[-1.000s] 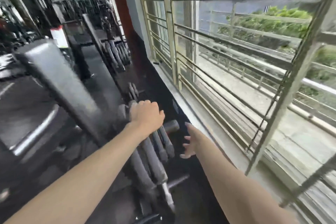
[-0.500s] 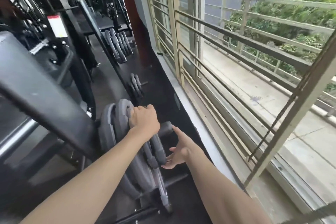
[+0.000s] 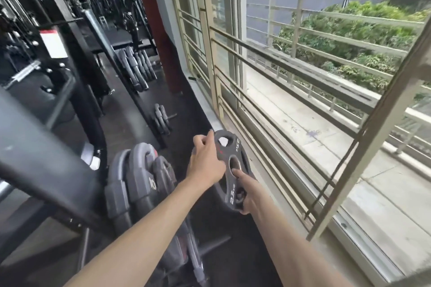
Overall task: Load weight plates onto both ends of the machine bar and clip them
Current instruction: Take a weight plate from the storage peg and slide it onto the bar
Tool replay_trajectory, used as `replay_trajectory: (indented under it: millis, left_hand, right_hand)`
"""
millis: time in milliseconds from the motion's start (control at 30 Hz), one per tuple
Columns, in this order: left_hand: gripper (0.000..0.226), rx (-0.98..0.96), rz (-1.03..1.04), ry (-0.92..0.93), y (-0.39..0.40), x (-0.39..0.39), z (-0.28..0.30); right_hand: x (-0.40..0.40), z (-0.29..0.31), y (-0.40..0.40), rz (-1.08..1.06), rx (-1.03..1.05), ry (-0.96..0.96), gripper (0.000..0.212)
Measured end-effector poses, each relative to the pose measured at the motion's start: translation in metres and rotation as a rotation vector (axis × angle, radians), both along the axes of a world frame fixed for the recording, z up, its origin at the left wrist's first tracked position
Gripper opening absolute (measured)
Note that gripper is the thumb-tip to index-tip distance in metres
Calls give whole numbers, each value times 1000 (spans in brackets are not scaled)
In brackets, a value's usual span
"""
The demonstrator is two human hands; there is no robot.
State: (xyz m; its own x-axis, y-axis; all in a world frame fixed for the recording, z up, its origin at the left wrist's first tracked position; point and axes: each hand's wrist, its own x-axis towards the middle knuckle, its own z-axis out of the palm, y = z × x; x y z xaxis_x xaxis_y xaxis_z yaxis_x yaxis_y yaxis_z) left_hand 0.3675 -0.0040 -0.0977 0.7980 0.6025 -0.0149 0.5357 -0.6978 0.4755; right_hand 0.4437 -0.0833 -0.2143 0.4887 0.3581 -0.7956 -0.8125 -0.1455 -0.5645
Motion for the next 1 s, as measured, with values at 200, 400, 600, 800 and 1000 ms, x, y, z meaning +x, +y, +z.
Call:
replay_trajectory:
  millis: [200,400,600,800,1000]
  left_hand:
    - [74,-279,218,-380,14,-19,62]
    - [42,-335,420,-733,26,-102,116]
    - [36,-436,614,-1005,13,-233,131]
    - [24,-374,784,-1262,-37,-398,131]
    - [24,-274,913,-1278,-85,-569,134]
  right_hand:
    - [2,70,2,-191,192,-357,106]
    - [-48,163,7,-136,417,-578,81]
    - [-156,221,-7,-22,523,-653,55]
    - [-309,241,-26,166,713,-662,41]
    - [-471,245,-49,336,850,-628,24]
